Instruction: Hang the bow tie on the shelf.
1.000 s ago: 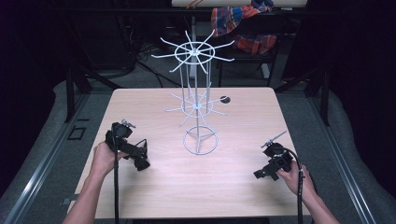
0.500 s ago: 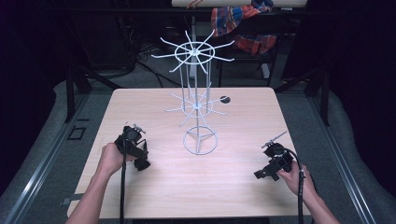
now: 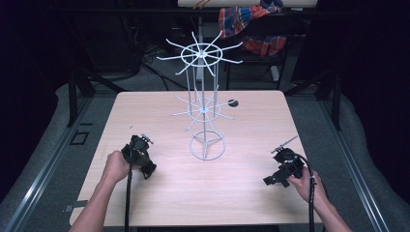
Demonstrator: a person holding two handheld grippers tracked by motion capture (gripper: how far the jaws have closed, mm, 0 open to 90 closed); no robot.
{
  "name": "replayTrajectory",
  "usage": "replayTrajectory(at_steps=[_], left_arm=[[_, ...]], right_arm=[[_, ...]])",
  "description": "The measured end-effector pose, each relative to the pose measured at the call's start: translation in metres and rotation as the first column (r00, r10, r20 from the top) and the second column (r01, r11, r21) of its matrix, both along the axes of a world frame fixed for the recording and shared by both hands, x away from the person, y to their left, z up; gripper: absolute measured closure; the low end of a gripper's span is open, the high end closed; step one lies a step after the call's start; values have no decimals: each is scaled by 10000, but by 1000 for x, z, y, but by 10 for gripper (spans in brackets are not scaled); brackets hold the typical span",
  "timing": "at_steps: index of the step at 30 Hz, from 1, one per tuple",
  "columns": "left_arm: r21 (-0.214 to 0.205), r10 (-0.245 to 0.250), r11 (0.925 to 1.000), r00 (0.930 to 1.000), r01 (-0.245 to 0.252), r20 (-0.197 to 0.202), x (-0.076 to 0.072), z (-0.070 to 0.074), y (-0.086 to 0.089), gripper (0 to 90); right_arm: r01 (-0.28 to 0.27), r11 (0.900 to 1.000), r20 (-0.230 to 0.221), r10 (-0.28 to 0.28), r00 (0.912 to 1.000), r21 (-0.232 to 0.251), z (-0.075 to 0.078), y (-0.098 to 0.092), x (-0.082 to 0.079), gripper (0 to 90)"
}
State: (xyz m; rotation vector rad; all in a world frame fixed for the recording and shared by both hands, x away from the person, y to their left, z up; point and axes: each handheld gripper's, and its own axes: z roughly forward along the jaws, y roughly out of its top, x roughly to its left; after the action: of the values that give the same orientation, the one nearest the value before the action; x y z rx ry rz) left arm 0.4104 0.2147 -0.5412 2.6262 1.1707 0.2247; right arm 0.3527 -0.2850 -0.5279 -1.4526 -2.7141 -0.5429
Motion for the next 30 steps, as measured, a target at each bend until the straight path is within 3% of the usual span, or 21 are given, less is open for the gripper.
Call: replayTrajectory(at_steps=[5, 7, 10, 12, 14, 17, 21, 25, 26, 30], left_arm=[[-54, 6, 10000, 9997, -4, 264, -2, 3, 2, 831], [-342, 47, 9994, 9995, -36, 318, -2, 4, 3, 831], [-491, 3, 9988, 9994, 15, 359, -2, 6, 4, 831], [-708, 44, 9975, 9992, -15, 404, -3, 7, 5, 832], [-751, -10, 9972, 9992, 41, 411, -3, 8, 5, 831], [-539, -12, 9985, 9999, 18, 121, -1, 2, 5, 814], [-689, 129, 9975, 9999, -134, -82, 0, 0, 7, 769], [-1189, 508, 9915, 9983, -538, -275, 2, 4, 12, 643], [-1661, 840, 9824, 9963, -858, -177, 3, 9, 12, 603], [-1824, 1221, 9758, 9925, -1209, -47, 3, 15, 3, 537]], right_arm=[[4, 10000, -2, -3, 10000, 74, 0, -1, 0, 97], [177, 9996, 87, -179, 9998, 222, -1, 0, -1, 97], [-37, 10000, -7, 37, 10000, 69, 1, -1, 0, 98], [220, 9995, 146, -224, 9996, 229, -1, 0, -1, 98], [-61, 10000, 17, 61, 10000, -25, 1, -2, 0, 98], [13, 10000, 46, -13, 10000, 44, 0, -2, 0, 98], [-27, 10000, 19, 26, 10000, 82, 1, -2, 0, 99], [-9, 10000, 47, 9, 10000, 35, 0, -2, 0, 98], [-28, 10000, 41, 28, 10000, 30, 0, -3, 0, 99], [-11, 10000, 40, 11, 10000, 28, 0, -2, 0, 99]])
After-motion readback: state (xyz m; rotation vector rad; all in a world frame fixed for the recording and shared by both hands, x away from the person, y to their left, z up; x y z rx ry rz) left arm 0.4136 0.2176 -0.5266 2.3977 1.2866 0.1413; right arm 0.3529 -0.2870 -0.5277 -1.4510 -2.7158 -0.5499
